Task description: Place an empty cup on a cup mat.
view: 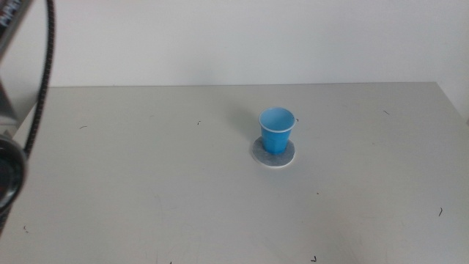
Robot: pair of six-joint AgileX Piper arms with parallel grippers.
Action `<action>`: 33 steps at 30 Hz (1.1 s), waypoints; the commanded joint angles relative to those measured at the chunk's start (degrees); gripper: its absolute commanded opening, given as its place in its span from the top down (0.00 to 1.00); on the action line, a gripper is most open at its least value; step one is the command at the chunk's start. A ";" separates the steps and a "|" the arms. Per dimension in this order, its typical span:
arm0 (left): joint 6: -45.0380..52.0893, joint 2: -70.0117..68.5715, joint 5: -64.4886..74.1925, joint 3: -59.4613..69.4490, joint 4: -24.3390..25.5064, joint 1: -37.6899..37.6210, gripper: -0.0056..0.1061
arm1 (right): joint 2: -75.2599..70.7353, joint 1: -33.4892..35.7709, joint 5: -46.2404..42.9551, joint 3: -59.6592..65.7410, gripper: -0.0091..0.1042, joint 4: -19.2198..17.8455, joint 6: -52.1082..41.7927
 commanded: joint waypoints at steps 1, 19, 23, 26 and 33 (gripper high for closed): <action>0.54 -7.00 2.55 -1.75 -0.48 0.32 0.08 | -1.49 0.03 -4.29 -0.48 0.09 -0.79 -0.29; -1.78 -43.91 -0.58 28.22 18.33 0.37 0.01 | -1.49 0.03 -4.29 -0.48 0.09 -0.79 -0.29; -4.94 -53.30 -9.49 44.50 22.80 0.37 0.01 | -1.49 0.03 -4.29 -0.48 0.09 -0.79 -0.29; -7.93 -59.92 -16.39 55.47 24.89 0.77 0.01 | -1.49 0.03 -4.29 -0.48 0.09 -0.79 -0.29; -4.19 -72.71 -36.40 84.62 16.27 11.73 0.01 | -1.49 0.03 -4.29 -0.48 0.09 -0.79 -0.29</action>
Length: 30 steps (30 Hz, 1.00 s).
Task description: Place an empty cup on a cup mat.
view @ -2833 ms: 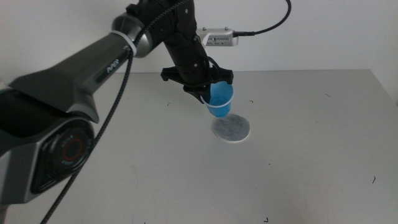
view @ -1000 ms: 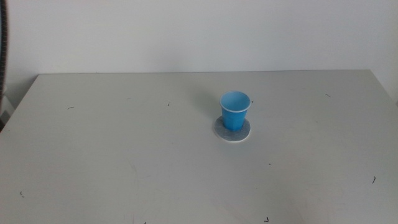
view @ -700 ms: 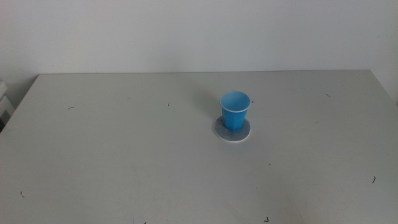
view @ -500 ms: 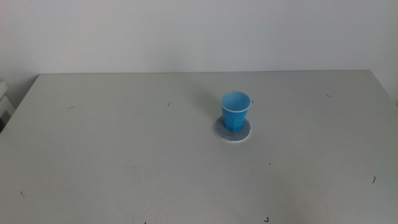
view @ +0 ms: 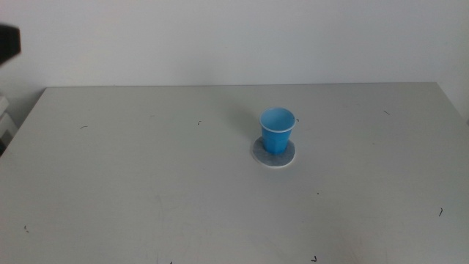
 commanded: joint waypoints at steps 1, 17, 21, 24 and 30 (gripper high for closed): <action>3.10 -4.42 -13.24 8.42 -4.29 3.62 0.01 | -1.49 0.03 -4.29 -0.48 0.09 -0.79 -0.29; 6.80 -30.82 -45.53 59.66 -17.47 10.71 0.01 | -1.49 0.03 -4.29 -0.48 0.09 -0.79 -0.29; 6.72 -38.62 -49.49 67.30 -17.47 11.48 0.01 | -1.49 0.03 -4.29 -0.48 0.09 -0.79 -0.29; 7.88 -41.97 -45.36 67.13 -16.75 13.67 0.01 | -1.49 0.03 -4.29 -0.48 0.09 -0.79 -0.29; 7.93 -46.57 -43.39 67.13 -16.99 17.42 0.01 | -1.49 0.03 -4.29 -0.48 0.09 -0.79 -0.29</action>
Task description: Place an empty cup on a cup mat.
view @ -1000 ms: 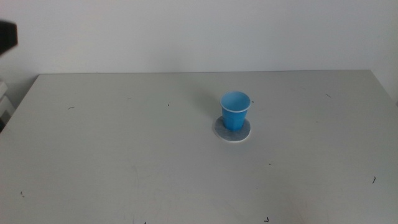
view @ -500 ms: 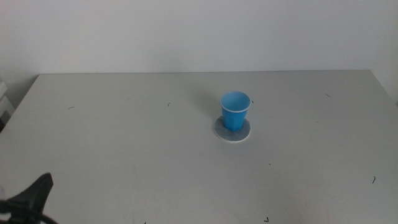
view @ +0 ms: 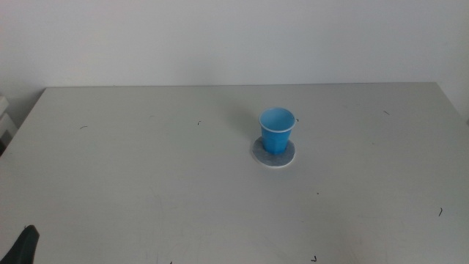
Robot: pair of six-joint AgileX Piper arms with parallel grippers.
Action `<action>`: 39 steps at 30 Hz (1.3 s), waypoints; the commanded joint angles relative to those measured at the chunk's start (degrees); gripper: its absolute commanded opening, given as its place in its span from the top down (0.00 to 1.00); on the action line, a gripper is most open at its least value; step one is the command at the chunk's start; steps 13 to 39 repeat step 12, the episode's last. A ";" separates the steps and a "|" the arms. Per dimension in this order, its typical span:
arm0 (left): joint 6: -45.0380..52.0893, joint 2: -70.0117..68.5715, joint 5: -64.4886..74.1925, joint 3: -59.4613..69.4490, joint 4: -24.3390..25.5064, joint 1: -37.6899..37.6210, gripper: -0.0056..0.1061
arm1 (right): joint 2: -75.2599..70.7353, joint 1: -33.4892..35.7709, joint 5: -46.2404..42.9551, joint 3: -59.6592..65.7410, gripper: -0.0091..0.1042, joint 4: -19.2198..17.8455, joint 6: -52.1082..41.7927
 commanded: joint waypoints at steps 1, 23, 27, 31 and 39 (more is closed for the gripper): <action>-0.19 -0.93 -3.39 -0.32 -0.45 0.97 0.01 | -1.49 0.03 -4.29 -0.48 0.09 -0.79 -0.29; -0.19 -2.29 -3.06 -0.32 -0.45 3.20 0.01 | -1.49 0.03 -4.29 -0.48 0.09 -0.79 -0.29; -0.19 -2.29 -3.06 -0.32 -0.45 3.20 0.01 | -1.49 0.03 -4.29 -0.48 0.09 -0.79 -0.29; -0.19 -2.29 -3.06 -0.32 -0.45 3.20 0.01 | -1.49 0.03 -4.29 -0.48 0.09 -0.79 -0.29; -0.19 -2.29 -3.06 -0.32 -0.45 3.20 0.01 | -1.49 0.03 -4.29 -0.48 0.09 -0.79 -0.29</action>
